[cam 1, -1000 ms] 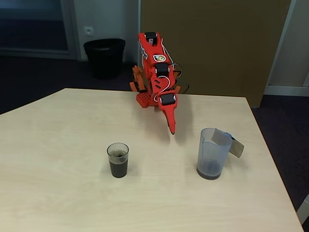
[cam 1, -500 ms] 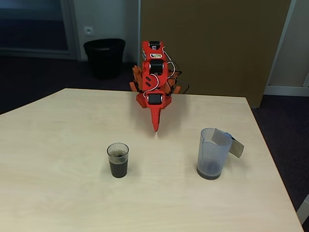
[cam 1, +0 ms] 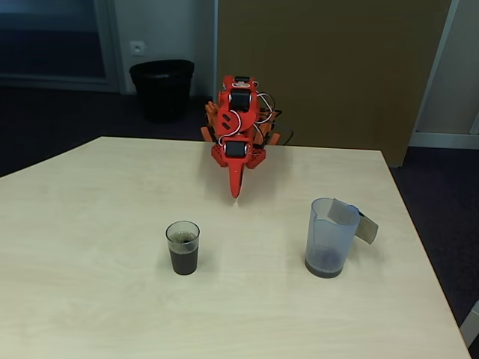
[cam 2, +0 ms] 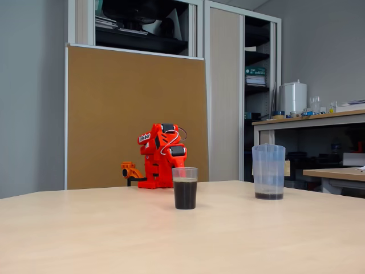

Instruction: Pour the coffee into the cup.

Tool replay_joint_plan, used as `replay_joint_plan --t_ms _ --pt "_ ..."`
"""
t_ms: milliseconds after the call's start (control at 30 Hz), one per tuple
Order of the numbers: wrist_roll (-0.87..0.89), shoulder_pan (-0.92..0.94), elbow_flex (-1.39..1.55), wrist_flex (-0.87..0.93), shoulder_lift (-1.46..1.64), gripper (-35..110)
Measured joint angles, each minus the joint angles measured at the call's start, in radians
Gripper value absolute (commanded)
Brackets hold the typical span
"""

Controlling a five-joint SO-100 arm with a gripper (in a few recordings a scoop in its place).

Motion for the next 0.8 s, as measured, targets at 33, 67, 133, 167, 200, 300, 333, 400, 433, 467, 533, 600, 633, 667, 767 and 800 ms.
replay_joint_plan --t_ms 33,67,133,167,200,300,333,400,433,467,533,600,633,667,767,800 --pt "0.000 0.000 0.000 0.005 0.000 0" --pt "0.000 0.000 0.000 0.008 0.009 0" --pt "0.000 0.003 0.000 0.009 0.015 0" --pt "0.000 0.003 0.000 0.009 0.014 0" --pt "0.000 0.003 0.000 0.009 0.017 0" --pt "0.000 -0.015 0.000 0.009 0.017 0" --pt "-0.008 -0.023 0.000 0.009 0.017 1" --pt "-0.043 -0.041 0.000 0.009 0.017 1" --pt "-0.051 -0.043 0.000 0.009 0.017 0" --pt "-0.054 -0.041 0.000 0.009 0.017 0" --pt "-0.058 -0.055 0.000 0.009 0.017 0" --pt "-0.061 -0.057 0.000 0.009 0.017 0" --pt "-0.061 -0.051 0.000 0.009 0.017 1" --pt "-0.061 -0.046 0.000 0.009 0.017 2" --pt "-0.061 -0.048 0.000 0.009 0.017 4" --pt "-0.061 -0.048 0.000 0.009 0.017 5"
